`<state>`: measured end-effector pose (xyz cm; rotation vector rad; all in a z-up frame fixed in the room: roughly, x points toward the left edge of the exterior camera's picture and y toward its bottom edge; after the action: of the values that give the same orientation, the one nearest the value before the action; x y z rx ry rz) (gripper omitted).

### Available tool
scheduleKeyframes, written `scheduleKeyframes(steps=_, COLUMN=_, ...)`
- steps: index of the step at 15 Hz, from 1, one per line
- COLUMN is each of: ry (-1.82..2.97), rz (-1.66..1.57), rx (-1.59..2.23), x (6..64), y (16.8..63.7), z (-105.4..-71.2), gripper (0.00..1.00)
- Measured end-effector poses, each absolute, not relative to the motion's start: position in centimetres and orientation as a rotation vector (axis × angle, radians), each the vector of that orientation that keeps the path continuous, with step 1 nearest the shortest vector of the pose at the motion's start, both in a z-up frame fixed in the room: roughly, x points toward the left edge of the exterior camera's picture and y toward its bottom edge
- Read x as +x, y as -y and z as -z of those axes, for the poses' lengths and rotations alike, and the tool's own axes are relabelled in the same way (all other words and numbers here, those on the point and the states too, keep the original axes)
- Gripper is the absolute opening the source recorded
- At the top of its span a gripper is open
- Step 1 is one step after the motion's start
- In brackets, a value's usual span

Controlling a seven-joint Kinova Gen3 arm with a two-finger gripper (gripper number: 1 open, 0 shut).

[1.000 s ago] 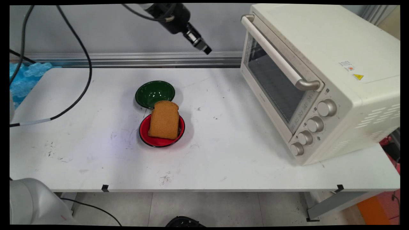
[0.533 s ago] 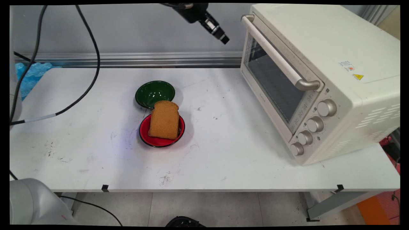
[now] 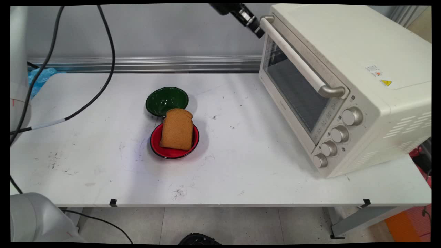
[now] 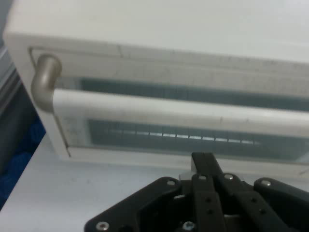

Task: Open the oven

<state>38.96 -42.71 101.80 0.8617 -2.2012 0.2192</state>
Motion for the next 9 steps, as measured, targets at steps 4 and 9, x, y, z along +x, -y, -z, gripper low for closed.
scheduleKeyframes(steps=4, ry=2.174, rz=-0.214, rx=0.862, x=37.4, y=43.7, z=-102.2, gripper=0.00)
scheduleKeyframes(steps=9, ry=2.144, rz=-0.205, rx=0.868, x=35.6, y=44.9, z=-102.1, gripper=0.00)
